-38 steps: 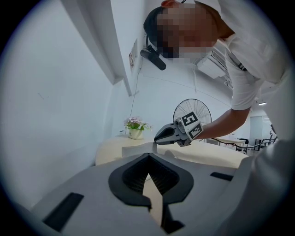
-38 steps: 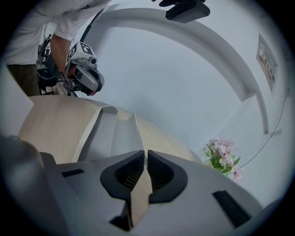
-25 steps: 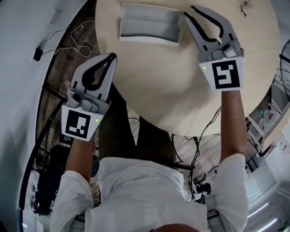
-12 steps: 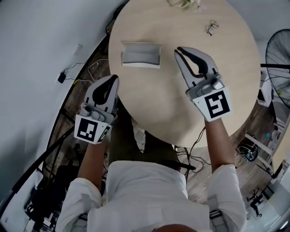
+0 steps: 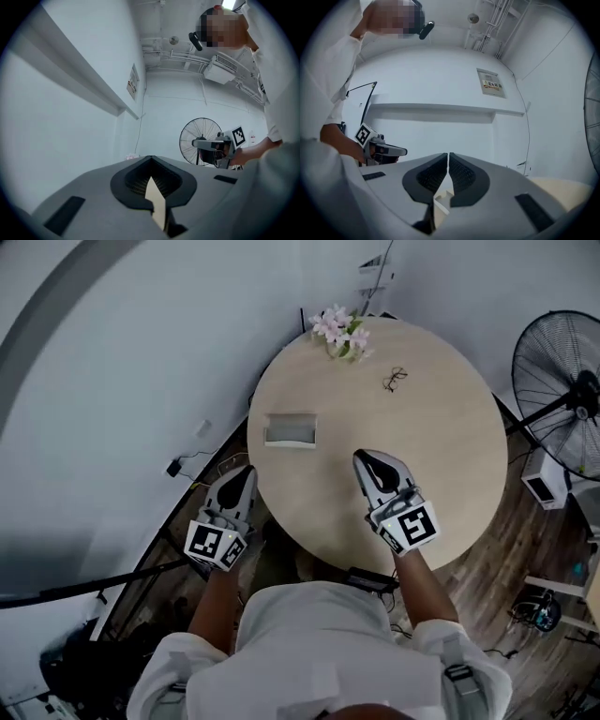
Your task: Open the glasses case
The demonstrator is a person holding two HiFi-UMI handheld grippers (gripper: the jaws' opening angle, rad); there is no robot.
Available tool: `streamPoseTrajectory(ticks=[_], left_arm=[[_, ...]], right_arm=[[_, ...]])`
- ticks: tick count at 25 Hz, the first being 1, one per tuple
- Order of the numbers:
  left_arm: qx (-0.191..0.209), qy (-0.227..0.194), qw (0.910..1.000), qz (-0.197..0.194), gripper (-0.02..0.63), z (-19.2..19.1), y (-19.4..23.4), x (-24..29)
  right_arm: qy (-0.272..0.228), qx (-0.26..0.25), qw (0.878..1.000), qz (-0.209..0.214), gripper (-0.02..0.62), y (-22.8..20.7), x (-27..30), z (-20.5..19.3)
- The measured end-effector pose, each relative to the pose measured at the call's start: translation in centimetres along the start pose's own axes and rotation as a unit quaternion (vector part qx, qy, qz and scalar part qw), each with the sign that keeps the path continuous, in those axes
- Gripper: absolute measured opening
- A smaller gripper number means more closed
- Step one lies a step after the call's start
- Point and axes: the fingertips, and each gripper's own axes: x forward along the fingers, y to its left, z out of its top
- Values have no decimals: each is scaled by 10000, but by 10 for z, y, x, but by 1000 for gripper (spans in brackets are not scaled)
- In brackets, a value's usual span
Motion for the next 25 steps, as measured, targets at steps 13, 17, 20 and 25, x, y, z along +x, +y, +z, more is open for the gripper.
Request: streamPoseTrajectory(ticks=[13,17,20,25], left_arm=[[-35,-203,9987,-462,14,28,-56,-42],[-117,-294,9975,-631,14,31,-59,-67],[-205,-312,9965,-753,14,32,-65,-92],[-101,-439,9954,-847,14,42,-64,-151]], right_arm=[[58,477,9988,19,28,59,-63,7],[45,443,9989,-177,28,83,-73,17],[167,524,9979,-340,28,112,-83,18],[103,575,9961,-654,28,168,-97,23]])
